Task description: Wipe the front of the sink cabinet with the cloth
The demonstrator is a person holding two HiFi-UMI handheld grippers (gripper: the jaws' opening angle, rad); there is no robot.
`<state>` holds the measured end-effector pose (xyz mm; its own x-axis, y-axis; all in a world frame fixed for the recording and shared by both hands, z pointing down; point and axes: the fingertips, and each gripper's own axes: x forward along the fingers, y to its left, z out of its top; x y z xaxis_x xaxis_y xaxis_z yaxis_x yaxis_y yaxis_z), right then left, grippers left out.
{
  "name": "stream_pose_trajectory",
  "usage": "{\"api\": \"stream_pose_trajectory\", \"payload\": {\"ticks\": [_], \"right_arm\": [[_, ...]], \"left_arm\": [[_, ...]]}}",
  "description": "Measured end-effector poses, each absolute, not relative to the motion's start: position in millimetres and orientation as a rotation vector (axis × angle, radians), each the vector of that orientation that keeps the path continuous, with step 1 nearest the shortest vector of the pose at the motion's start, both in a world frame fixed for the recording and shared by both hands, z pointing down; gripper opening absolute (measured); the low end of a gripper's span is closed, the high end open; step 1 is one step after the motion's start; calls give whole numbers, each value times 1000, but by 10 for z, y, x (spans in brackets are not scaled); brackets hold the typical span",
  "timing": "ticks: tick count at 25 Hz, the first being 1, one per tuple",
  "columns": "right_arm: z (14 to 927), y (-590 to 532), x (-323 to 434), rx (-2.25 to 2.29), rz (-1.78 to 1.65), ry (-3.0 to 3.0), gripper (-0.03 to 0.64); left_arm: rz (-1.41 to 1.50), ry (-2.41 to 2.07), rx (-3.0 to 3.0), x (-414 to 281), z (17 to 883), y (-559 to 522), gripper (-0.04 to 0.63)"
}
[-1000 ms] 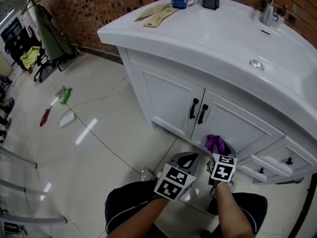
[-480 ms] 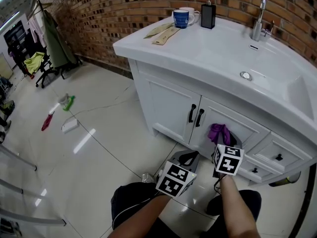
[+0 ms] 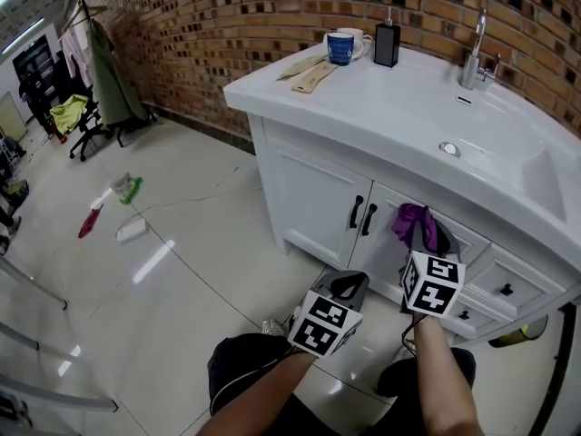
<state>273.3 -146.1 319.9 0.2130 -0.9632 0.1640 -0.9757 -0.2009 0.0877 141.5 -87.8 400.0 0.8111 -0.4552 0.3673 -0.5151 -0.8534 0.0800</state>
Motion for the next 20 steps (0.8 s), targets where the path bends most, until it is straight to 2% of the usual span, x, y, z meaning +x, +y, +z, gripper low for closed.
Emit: {"api": "stream_pose_trajectory", "payload": {"ticks": [9, 20], "right_arm": [[2734, -1525, 2592, 2334, -42, -1937, 95], [3097, -1727, 2429, 2243, -25, -1922, 95]], "left_arm": [[503, -791, 2823, 1310, 3969, -985, 5], [528, -815, 2791, 1164, 4122, -1077, 5]]}}
